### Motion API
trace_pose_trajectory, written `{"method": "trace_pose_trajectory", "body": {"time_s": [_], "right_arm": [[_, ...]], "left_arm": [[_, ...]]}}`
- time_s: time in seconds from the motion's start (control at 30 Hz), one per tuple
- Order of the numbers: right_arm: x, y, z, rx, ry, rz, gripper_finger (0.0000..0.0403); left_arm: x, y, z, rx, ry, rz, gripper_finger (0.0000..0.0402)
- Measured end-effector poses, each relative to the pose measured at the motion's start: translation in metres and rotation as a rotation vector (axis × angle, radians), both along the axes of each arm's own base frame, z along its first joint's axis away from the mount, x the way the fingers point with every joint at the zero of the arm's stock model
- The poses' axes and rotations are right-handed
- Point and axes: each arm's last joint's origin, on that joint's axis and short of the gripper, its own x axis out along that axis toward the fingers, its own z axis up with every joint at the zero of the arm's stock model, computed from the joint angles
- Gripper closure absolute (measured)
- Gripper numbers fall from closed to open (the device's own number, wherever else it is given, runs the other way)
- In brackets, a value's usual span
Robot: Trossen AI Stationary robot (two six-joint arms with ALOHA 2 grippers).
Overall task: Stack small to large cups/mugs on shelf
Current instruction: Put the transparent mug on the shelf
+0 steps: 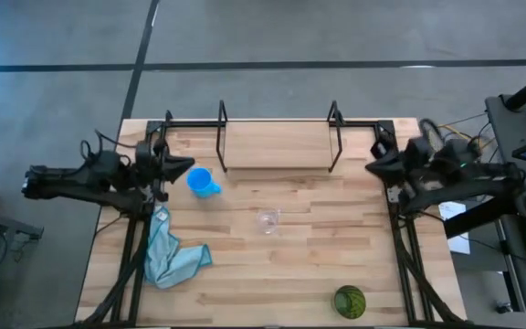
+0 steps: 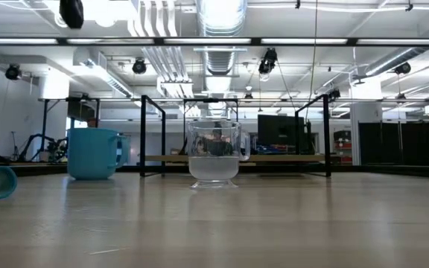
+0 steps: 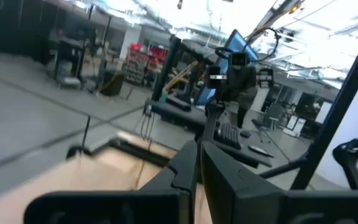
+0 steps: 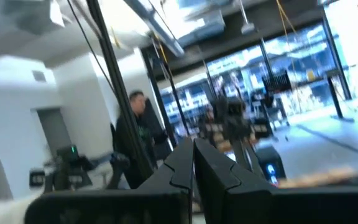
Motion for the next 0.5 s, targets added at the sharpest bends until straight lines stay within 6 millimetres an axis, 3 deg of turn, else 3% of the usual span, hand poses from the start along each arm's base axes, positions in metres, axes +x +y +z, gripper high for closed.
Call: {"method": "trace_pose_trajectory", "body": {"time_s": [0.13,0.3,0.4,0.5], "right_arm": [[-0.003,0.0,0.051,0.013,-0.098,0.002,0.0394],[-0.009,0.0,0.101,0.027,-0.175,0.03,0.0394],[-0.009,0.001,0.116,-0.073,-0.142,0.027,0.0394],[-0.004,0.002,0.11,-0.098,0.059,0.035,0.0394]], "left_arm": [[0.005,0.0,0.025,0.045,-0.006,0.007,0.0394],[0.03,-0.002,0.024,0.053,0.126,0.028,0.0394],[0.045,-0.003,0.024,0.036,0.157,0.025,0.0394],[0.061,-0.005,0.015,-0.034,0.226,0.015,0.0394]]}}
